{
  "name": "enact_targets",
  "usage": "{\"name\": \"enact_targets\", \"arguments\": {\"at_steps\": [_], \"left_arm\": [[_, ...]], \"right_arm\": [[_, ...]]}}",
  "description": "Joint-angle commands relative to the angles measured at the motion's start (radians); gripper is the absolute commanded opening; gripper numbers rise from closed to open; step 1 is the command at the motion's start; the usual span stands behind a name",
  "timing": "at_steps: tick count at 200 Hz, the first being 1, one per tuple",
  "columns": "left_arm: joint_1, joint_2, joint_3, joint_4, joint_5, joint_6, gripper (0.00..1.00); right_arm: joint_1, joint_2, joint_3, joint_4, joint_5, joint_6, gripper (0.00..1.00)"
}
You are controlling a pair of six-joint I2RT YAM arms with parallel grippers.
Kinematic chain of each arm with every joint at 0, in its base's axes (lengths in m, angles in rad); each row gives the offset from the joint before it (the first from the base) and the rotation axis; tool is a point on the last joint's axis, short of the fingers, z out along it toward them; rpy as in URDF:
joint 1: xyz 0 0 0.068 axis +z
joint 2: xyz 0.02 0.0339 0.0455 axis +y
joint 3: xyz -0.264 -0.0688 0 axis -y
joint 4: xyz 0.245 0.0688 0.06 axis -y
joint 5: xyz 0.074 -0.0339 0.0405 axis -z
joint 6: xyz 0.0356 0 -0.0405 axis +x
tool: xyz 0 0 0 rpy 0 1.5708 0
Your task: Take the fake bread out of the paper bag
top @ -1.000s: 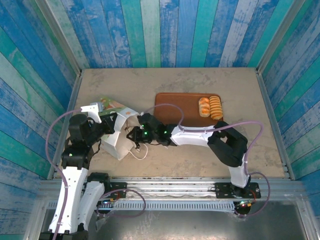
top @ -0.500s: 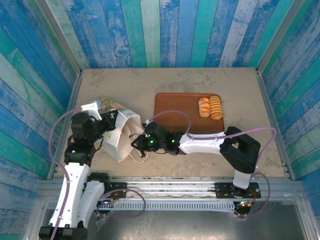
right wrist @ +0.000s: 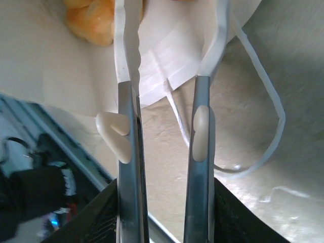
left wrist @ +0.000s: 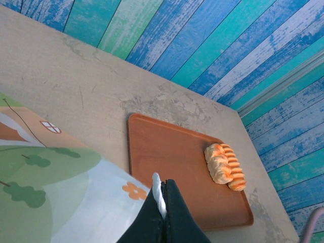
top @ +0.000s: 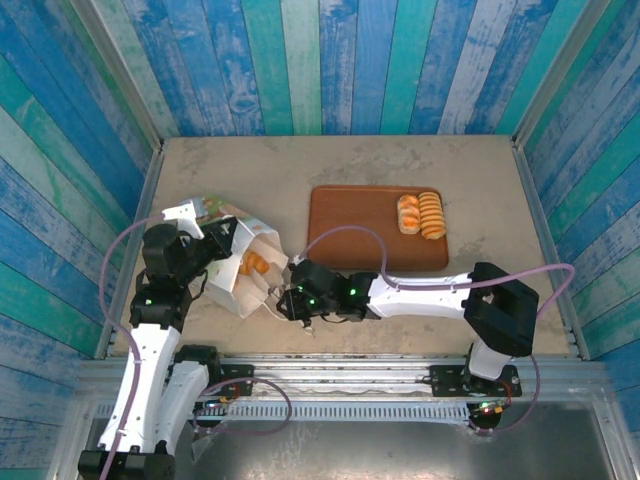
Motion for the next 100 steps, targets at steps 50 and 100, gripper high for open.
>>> {"name": "enact_targets", "arguments": {"at_steps": [50,100], "left_arm": [[-0.002,-0.025,0.007,0.021,0.035,0.034,0.00],[-0.002,-0.043,0.018,0.012,0.036,0.032,0.00]], "right_arm": [[0.014,0.074,0.215,-0.379,0.241,-0.657,0.49],[0.014,0.211,0.375,-0.459,0.362,-0.870,0.54]]}}
